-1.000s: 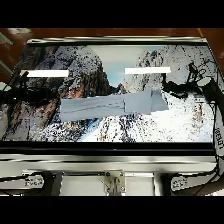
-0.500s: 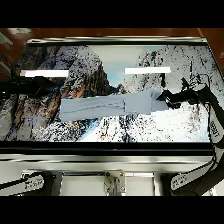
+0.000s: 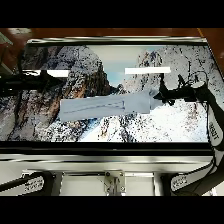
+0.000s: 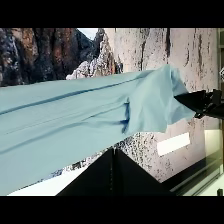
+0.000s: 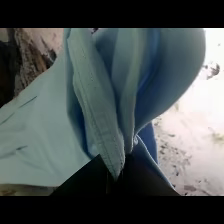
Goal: Fold the shirts.
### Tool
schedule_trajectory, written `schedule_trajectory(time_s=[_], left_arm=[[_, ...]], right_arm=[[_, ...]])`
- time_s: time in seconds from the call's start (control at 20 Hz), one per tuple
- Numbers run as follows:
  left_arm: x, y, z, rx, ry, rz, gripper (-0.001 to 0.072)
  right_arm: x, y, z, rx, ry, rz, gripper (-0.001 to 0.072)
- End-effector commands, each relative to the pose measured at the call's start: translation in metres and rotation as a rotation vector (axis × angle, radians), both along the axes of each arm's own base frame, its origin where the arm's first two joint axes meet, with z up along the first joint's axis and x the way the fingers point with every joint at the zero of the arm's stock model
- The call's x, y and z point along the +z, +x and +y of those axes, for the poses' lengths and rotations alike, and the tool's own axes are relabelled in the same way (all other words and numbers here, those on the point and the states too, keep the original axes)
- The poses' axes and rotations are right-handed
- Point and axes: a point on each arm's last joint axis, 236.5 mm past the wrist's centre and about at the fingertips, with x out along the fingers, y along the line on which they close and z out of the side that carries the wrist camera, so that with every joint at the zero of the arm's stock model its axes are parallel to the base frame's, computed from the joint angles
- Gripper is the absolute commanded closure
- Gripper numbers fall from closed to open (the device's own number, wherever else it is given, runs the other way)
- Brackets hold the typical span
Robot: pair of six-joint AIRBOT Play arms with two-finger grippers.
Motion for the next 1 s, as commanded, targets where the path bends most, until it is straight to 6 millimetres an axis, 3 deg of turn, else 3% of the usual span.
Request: schedule_trajectory(time_s=[0.0,0.1,0.3,0.4,0.6,0.8,0.9,0.95], left_arm=[[-0.019,0.004,-0.055,-0.059,0.005,-0.006,0.0668],[-0.050,-0.004,-0.104,-0.115,0.009,0.044,0.0668],[-0.113,-0.037,-0.197,-0.217,0.016,0.175,0.0668],[-0.137,-0.059,-0.239,-0.243,0.004,0.236,0.0668],[-0.167,-0.096,-0.316,-0.214,-0.105,0.343,0.0668],[-0.197,-0.123,-0.360,-0.125,-0.235,0.534,0.0669],[-0.203,-0.108,-0.360,-0.058,-0.263,0.526,0.0669],[-0.195,-0.094,-0.353,-0.033,-0.272,0.491,0.0669]], right_arm=[[0.068,-0.014,0.011,0.074,0.002,-0.101,0.0660],[0.113,-0.025,0.015,0.093,-0.016,-0.179,0.0660],[0.172,-0.058,0.020,0.117,-0.060,-0.241,0.0660],[0.191,-0.074,0.024,0.134,-0.066,-0.251,0.0660],[0.217,-0.098,0.031,0.163,-0.071,-0.280,0.0660],[0.236,-0.122,0.039,0.202,-0.078,-0.301,0.0660],[0.244,-0.133,0.041,0.219,-0.085,-0.313,0.0660],[0.247,-0.137,0.041,0.222,-0.094,-0.319,0.0660]])
